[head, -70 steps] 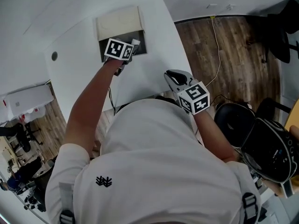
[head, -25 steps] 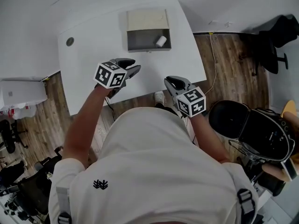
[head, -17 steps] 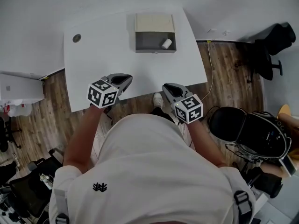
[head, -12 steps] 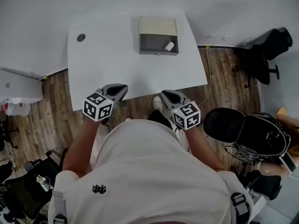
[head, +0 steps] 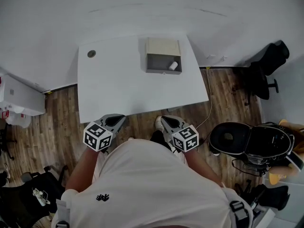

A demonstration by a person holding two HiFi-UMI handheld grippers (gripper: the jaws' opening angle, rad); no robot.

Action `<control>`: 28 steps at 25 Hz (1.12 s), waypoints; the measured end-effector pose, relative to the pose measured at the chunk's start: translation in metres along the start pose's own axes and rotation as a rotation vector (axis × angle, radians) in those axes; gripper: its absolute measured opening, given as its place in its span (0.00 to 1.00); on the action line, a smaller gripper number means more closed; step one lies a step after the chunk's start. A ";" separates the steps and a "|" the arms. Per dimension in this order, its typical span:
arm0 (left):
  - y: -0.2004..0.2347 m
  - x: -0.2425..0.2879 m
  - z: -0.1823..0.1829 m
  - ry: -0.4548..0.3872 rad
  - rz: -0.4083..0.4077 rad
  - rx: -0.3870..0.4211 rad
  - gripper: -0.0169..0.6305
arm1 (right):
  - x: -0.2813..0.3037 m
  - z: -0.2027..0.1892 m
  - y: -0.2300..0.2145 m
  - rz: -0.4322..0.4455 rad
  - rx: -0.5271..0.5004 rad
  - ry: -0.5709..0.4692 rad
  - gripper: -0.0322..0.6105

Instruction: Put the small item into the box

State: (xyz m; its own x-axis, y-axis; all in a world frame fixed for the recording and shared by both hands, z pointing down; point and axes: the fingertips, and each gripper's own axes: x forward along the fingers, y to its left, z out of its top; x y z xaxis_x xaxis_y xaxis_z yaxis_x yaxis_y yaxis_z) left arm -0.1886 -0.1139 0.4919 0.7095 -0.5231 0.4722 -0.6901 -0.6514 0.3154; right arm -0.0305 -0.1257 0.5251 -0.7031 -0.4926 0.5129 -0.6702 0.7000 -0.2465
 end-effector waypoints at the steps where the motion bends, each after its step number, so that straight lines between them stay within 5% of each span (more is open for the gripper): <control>1: -0.003 -0.002 0.001 -0.005 -0.006 0.000 0.04 | -0.002 0.002 0.001 -0.003 -0.005 -0.002 0.07; 28: -0.004 -0.017 0.005 -0.047 -0.015 0.048 0.04 | -0.006 0.016 0.024 -0.019 -0.098 0.003 0.06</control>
State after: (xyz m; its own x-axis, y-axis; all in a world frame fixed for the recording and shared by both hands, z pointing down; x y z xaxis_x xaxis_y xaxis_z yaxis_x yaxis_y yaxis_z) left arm -0.1972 -0.1053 0.4788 0.7264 -0.5373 0.4285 -0.6724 -0.6844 0.2817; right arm -0.0465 -0.1146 0.5028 -0.6894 -0.5051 0.5193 -0.6572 0.7376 -0.1551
